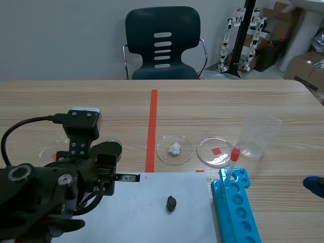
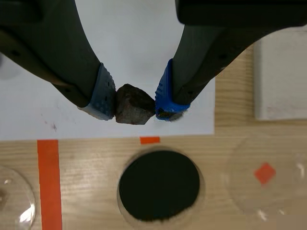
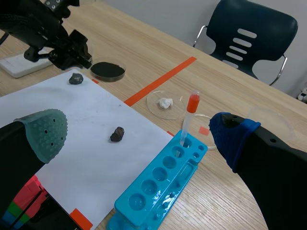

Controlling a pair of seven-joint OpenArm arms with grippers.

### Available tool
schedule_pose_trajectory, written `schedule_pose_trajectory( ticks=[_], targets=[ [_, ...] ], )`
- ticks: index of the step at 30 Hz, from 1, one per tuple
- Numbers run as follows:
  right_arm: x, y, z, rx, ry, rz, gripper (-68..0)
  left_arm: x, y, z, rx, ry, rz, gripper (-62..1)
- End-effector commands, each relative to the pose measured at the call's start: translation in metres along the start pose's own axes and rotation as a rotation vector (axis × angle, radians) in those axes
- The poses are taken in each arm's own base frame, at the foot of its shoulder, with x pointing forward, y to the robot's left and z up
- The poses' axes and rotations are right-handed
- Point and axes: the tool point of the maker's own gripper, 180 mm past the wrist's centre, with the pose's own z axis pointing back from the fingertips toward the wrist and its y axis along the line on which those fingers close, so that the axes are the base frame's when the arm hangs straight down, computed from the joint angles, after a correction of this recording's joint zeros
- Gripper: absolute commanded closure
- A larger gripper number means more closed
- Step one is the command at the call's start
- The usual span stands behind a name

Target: Pick up the middle mineral with the left hand

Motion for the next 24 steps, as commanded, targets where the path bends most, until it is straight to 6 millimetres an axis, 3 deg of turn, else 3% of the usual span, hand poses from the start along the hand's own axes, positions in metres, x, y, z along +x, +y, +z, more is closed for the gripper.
schedule_pose_trajectory(
  ticks=[1, 9, 14, 24],
  targets=[
    [0.006, -0.002, -0.002, -0.002, -0.024, 0.001, -62.1, 0.012, 0.001, 0.006, -0.032, -0.069, -0.050, -8.5],
    [0.006, -0.002, -0.002, -0.002, -0.023, 0.001, -62.1, 0.034, 0.019, 0.041, -0.126, -0.233, -0.215, -8.5],
    [0.006, -0.002, -0.002, -0.002, -0.023, 0.001, -62.1, 0.047, 0.021, 0.075, -0.215, -0.354, -0.284, -8.5],
    [0.006, -0.002, -0.002, -0.002, -0.023, 0.001, -62.1, 0.034, 0.002, 0.137, -0.389, -0.551, -0.273, -8.5]
  ],
)
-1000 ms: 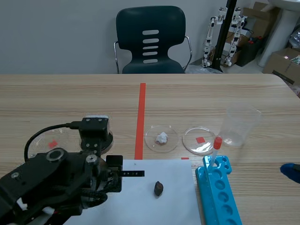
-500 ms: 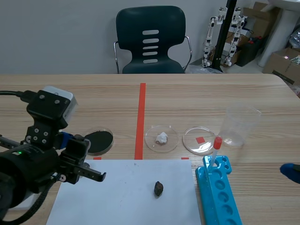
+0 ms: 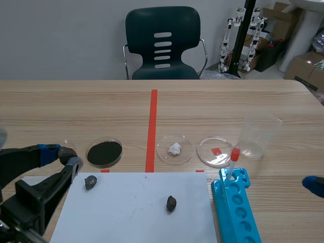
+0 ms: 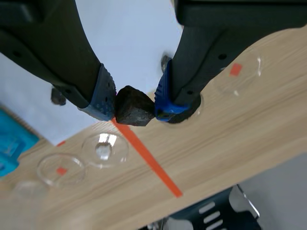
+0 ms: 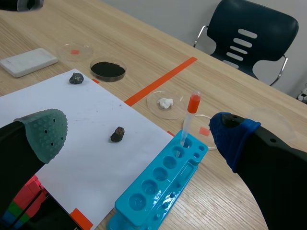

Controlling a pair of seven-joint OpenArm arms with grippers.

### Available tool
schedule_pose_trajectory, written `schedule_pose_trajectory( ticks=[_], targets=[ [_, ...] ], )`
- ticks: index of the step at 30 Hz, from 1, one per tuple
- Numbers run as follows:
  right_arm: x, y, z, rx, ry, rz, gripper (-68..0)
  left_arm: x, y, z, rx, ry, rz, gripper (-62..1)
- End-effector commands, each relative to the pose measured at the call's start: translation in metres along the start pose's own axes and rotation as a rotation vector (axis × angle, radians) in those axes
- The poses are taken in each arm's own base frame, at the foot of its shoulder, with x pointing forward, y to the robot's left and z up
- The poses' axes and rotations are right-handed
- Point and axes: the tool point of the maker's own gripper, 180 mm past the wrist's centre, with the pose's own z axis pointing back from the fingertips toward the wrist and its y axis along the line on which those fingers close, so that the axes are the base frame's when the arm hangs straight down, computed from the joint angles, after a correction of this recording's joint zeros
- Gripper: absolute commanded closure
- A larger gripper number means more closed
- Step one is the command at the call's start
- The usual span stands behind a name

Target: Pick up the middle mineral with the left hand

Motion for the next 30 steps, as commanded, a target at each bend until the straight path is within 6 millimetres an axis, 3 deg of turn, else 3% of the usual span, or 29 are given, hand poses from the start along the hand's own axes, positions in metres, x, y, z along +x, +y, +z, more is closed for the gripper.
schedule_pose_trajectory(
  ticks=[1, 9, 30],
  targets=[
    [0.006, -0.002, -0.002, -0.005, -0.024, -0.001, -62.1, 0.016, -0.005, 0.002, -0.009, -0.053, 0.019, -8.5],
    [0.006, -0.002, -0.002, -0.005, -0.024, -0.001, -62.1, 0.061, -0.015, 0.005, -0.036, -0.164, 0.045, -8.5],
    [0.006, -0.002, -0.002, -0.005, -0.024, -0.001, -62.1, 0.062, -0.015, 0.005, -0.036, -0.166, 0.046, -8.5]
  ],
)
